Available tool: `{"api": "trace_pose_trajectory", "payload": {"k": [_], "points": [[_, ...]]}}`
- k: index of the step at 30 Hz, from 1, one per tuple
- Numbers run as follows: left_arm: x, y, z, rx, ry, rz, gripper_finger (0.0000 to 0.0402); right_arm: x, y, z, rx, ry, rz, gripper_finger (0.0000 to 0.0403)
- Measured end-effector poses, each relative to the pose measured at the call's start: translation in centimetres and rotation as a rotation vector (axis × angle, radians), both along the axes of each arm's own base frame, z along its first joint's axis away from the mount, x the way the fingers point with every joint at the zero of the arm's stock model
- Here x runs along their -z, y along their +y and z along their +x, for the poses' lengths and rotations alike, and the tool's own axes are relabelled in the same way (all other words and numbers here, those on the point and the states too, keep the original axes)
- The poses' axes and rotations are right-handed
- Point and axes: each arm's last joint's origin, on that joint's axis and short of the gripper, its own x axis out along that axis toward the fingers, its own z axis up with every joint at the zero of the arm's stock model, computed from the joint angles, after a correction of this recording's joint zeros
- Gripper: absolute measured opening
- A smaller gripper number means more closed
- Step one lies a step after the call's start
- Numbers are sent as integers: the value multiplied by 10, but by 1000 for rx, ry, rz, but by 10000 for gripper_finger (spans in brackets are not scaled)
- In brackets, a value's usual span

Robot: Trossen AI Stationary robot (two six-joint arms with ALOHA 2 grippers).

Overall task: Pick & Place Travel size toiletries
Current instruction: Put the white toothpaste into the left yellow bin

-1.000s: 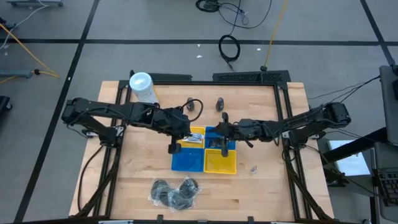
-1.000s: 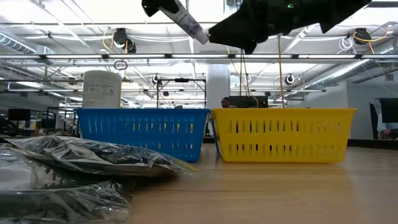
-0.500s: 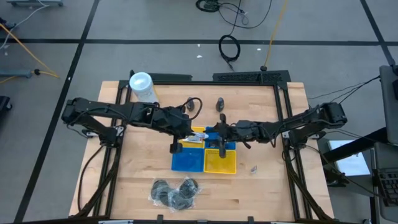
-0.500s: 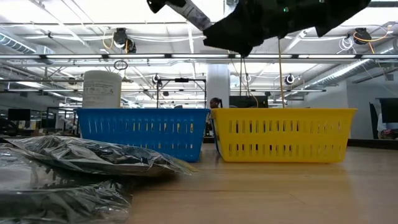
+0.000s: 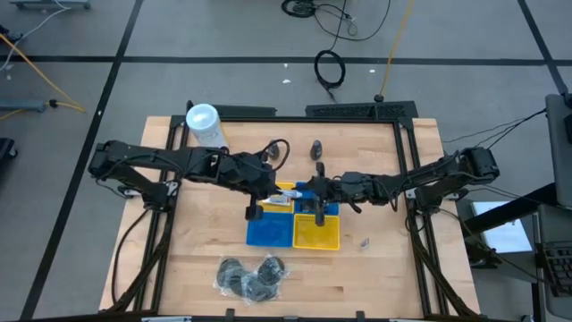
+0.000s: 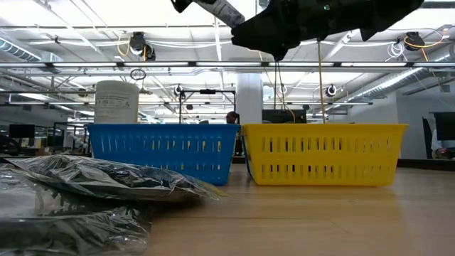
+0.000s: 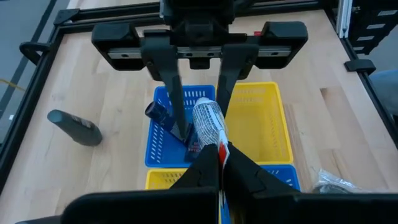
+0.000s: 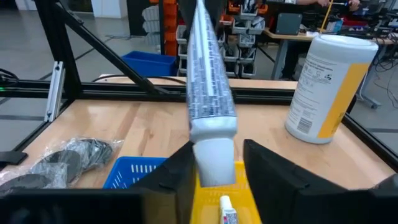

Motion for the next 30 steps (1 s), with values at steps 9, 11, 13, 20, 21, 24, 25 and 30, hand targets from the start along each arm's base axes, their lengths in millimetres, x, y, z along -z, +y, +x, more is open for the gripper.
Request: {"api": "trace_pose_trajectory", "payload": {"k": [9,11,13,20,21,24,25,30], "points": [[0,0,0,-2,5,-1,0,0,0,0,-7,3,-6,45],[0,0,0,-3,5,-1,1,0,0,0,-6,3,-1,45],[0,0,0,-4,6,-4,0,0,1,0,-7,3,-2,45],[1,0,0,-22,8,-25,23,1,0,0,-6,8,-1,45],[1,0,0,-23,8,-24,31,1,0,0,-5,12,0,45],[1,0,0,-24,7,-22,59,2,0,0,-1,23,-1,45],[0,0,0,-24,4,-21,69,3,0,-1,0,28,-1,45],[0,0,0,-24,-1,-20,119,4,0,-1,3,45,-2,45]]}}
